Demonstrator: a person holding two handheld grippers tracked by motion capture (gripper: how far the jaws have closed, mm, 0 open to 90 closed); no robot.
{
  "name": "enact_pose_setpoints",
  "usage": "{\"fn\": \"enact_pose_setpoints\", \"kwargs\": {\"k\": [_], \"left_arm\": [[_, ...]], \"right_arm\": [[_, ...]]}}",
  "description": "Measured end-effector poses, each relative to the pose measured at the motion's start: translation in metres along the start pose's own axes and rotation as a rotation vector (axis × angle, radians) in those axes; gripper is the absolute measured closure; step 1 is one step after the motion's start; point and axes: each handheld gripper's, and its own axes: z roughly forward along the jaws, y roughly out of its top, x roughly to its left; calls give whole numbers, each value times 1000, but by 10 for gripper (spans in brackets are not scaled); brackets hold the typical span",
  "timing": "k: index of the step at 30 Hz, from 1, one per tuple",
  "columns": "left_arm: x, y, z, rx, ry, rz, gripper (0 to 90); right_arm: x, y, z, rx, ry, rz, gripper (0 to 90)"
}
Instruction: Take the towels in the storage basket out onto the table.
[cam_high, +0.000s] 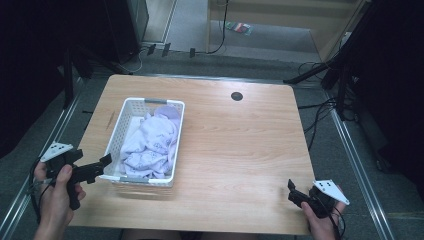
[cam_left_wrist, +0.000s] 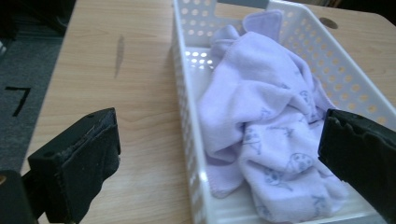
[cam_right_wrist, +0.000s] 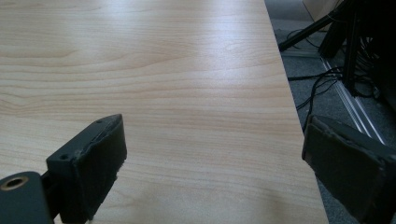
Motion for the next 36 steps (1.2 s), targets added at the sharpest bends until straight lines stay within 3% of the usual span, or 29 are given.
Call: {"fn": "enact_pose_setpoints", "kwargs": {"k": [10,17,22,30,36], "left_arm": [[-33,20,22,66,-50,33,0],[-45,29,39,115,-67,22,0],[-57,37,56,173,-74,44,0],[-75,44,89,255,-90,34,0],[-86,44,121,364,-81,38,0]], "right_arm": [[0,0,0,-1,3,2,63],[0,0,0,0,5,2,63],[0,0,0,-2,6,-3,63],[0,0,0,-2,7,-3,63],[0,0,0,0,7,0,63]]}}
